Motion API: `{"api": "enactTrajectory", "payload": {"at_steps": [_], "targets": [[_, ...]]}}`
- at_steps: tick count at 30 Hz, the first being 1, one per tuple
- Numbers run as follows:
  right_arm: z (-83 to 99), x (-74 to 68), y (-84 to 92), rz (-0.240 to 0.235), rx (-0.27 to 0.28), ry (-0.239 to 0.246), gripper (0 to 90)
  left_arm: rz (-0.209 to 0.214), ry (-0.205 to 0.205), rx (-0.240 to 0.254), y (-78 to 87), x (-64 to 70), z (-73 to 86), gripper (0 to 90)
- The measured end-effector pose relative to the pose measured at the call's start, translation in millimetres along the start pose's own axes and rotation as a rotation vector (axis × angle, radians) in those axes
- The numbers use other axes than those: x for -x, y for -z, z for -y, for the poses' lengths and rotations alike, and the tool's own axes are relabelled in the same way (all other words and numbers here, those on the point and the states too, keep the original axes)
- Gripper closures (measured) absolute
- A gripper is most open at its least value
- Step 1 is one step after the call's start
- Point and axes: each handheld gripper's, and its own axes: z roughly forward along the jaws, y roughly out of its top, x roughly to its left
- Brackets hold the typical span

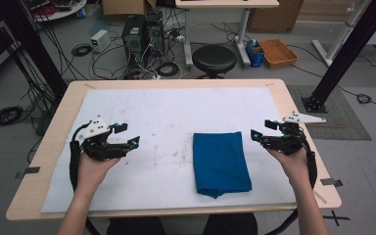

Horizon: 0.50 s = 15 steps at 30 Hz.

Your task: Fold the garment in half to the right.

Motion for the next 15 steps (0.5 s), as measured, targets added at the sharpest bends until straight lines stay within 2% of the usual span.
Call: {"api": "enactTrajectory", "payload": {"at_steps": [15], "targets": [[1.4, 2.0, -0.9, -0.002, -0.012, -0.005, 21.9, 0.003, 0.008, -0.02, -1.6, -1.5, 0.7, 31.3]]}}
